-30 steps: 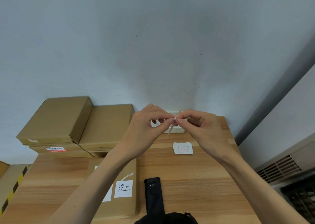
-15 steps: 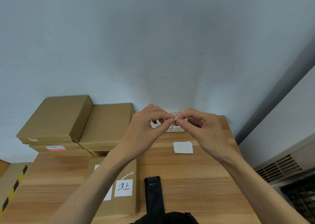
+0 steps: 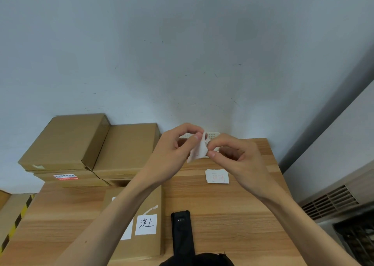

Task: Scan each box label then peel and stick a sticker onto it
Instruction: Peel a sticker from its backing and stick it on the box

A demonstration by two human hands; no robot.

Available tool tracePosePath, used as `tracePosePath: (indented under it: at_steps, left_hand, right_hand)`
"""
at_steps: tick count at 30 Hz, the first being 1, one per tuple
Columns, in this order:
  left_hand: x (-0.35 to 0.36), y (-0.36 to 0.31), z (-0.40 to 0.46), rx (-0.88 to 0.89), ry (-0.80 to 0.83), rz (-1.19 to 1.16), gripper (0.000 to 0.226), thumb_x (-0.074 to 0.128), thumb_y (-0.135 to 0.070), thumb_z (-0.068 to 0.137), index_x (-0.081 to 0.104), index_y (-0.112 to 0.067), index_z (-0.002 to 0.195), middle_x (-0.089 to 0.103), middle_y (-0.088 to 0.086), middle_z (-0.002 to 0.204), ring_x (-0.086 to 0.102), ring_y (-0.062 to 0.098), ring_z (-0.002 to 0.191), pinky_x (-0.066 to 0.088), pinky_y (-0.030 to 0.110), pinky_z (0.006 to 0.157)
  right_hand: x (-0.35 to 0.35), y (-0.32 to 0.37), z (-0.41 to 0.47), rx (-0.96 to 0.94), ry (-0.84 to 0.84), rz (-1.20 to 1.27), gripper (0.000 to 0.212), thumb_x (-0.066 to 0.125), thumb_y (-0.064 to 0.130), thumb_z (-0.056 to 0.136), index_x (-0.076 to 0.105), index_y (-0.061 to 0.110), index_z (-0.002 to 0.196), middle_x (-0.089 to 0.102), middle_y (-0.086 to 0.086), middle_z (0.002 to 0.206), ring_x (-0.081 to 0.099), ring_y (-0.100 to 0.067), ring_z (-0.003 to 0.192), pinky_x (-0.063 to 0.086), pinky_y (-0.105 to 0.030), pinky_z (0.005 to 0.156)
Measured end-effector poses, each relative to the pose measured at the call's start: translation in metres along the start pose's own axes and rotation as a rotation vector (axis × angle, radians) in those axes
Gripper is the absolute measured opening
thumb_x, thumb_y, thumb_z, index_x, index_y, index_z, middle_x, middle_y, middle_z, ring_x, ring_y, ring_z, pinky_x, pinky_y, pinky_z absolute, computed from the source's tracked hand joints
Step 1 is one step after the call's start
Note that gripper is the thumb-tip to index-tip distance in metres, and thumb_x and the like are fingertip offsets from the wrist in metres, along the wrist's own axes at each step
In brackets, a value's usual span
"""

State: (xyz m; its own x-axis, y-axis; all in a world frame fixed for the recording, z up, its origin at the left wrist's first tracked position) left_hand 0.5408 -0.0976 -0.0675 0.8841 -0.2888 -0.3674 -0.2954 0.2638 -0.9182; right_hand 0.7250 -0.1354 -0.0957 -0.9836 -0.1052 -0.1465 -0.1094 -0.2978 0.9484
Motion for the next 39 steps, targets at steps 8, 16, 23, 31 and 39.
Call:
tracePosePath:
  at_steps: [8,16,23,31,39]
  left_hand:
    - [-0.012,-0.002,0.0,0.202,0.012,0.394,0.011,0.058,-0.02,0.102,0.064,-0.025,0.094,0.057,-0.013,0.093,0.056,0.015,0.078,0.039,0.018,0.063]
    - [-0.014,-0.012,-0.001,0.308,0.109,0.479,0.01,0.058,-0.02,0.101,0.062,-0.025,0.093,0.052,-0.013,0.093,0.054,0.017,0.079,0.039,0.02,0.064]
    - [-0.014,-0.013,-0.001,0.321,0.146,0.47,0.009,0.058,-0.02,0.101,0.063,-0.024,0.094,0.054,-0.011,0.094,0.055,0.019,0.082,0.045,0.029,0.067]
    - [-0.011,-0.01,-0.001,0.301,0.148,0.465,0.01,0.06,-0.021,0.101,0.066,-0.025,0.095,0.055,-0.014,0.095,0.056,0.016,0.081,0.043,0.023,0.066]
    - [-0.008,-0.008,-0.001,0.289,0.14,0.398,0.012,0.062,-0.022,0.1,0.074,-0.022,0.1,0.06,-0.012,0.097,0.058,0.017,0.083,0.04,0.014,0.068]
  right_hand:
    - [-0.008,0.01,0.0,0.095,-0.058,-0.021,0.012,0.064,0.011,0.095,0.075,0.007,0.089,0.072,-0.008,0.082,0.05,-0.004,0.052,0.037,-0.019,0.051]
    - [-0.016,0.017,0.005,0.153,-0.011,0.021,0.013,0.065,0.01,0.095,0.073,0.007,0.085,0.06,0.011,0.059,0.031,-0.023,0.05,0.022,-0.042,0.051]
    - [-0.018,0.017,0.005,0.154,0.078,0.037,0.012,0.068,0.01,0.093,0.074,0.01,0.083,0.069,0.001,0.073,0.039,-0.008,0.05,0.029,-0.022,0.048]
    - [-0.019,0.016,0.004,0.174,0.109,0.027,0.012,0.064,0.004,0.094,0.074,0.006,0.087,0.072,-0.007,0.078,0.04,-0.005,0.049,0.03,-0.021,0.049]
    - [-0.017,0.018,0.001,0.114,0.095,0.056,0.013,0.063,0.0,0.094,0.074,-0.002,0.087,0.072,-0.007,0.076,0.049,-0.003,0.05,0.033,-0.015,0.05]
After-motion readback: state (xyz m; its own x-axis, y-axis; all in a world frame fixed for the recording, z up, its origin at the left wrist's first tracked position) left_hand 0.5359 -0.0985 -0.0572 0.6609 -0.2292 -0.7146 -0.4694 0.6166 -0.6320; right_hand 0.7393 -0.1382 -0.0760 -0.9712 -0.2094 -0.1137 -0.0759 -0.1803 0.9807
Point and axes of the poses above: each hand's wrist, its own z-axis towards the middle knuckle, its own x-axis out of the palm, y = z × x, the point moved 1 cm from there along z, towards the middle knuckle
